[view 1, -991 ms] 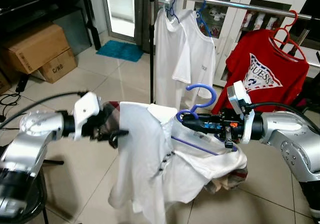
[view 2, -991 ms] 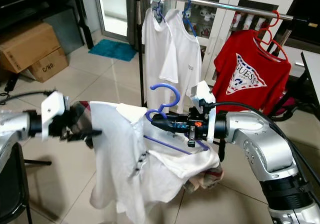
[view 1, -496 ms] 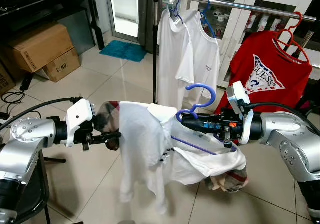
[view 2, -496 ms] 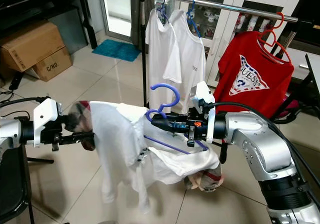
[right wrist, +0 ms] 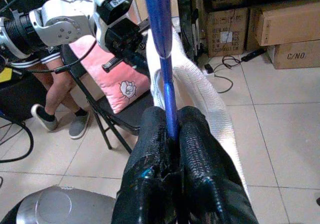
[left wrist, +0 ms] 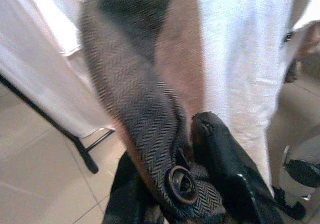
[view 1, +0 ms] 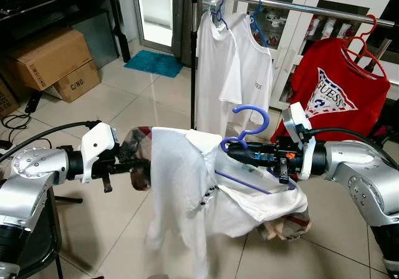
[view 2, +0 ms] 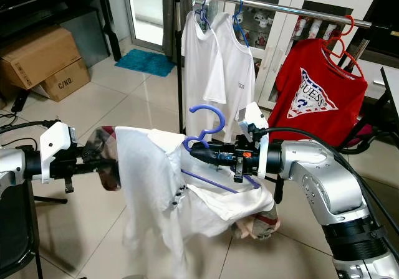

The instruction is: Hang hanger

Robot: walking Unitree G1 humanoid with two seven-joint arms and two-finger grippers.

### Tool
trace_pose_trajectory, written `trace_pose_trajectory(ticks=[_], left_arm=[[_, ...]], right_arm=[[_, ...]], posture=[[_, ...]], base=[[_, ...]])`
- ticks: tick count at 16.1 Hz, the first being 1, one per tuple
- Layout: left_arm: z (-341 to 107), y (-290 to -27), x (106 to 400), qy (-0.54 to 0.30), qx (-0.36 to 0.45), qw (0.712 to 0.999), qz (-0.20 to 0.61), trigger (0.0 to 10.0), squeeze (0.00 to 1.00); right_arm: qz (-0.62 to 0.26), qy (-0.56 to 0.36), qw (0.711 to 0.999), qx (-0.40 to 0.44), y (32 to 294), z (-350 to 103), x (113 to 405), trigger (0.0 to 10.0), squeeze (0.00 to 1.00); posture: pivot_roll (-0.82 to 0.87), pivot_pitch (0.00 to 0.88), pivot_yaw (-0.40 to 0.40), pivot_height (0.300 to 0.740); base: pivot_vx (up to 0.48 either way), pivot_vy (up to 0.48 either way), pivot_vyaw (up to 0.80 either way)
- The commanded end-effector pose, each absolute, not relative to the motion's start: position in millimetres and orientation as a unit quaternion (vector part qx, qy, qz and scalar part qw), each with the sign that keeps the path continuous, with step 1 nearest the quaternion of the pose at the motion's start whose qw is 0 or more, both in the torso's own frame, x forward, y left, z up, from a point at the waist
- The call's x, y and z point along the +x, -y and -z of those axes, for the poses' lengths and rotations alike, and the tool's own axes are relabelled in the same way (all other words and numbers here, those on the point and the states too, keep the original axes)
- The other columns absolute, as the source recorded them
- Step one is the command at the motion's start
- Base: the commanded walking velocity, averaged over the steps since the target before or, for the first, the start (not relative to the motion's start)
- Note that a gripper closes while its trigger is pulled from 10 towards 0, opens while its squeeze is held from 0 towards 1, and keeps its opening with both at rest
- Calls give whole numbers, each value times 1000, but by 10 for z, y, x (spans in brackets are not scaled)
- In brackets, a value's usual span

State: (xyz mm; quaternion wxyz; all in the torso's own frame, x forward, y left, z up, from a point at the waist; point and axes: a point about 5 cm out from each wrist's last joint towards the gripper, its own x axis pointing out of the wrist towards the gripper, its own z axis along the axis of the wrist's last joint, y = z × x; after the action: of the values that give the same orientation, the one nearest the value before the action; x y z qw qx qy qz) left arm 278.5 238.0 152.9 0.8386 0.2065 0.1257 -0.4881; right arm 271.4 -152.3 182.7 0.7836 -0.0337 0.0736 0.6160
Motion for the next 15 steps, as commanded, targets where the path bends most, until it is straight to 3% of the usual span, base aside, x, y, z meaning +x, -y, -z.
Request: trace_pose_trajectory(ticks=[1,10,12,13,15], left_arm=[[-1575,-2470,2810,-125,216,851,463,0,0],[-1628,-2687,2809,-77,159,906,384,0,0],[-1666,-2776,2835,-58,145,928,338,0,0],[-1708,-2952,2898,-31,131,959,251,0,0],[-1718,-3144,2928,-15,115,979,168,0,0]], right_arm=[[-618,-64,782,-41,1522,-1858,2731,10000,0],[-611,-63,788,-38,1558,-1842,2740,10000,0],[-608,-64,790,-38,1574,-1834,2739,10000,0],[-605,-65,792,-38,1586,-1827,2747,10000,0],[-603,-65,794,-37,1586,-1823,2760,10000,0]], posture=[[0,0,6,740],[1,0,16,740],[1,0,16,740],[2,0,15,740],[2,0,13,740]], base=[[0,0,0],[0,0,0],[0,0,0],[0,0,0],[0,0,0]])
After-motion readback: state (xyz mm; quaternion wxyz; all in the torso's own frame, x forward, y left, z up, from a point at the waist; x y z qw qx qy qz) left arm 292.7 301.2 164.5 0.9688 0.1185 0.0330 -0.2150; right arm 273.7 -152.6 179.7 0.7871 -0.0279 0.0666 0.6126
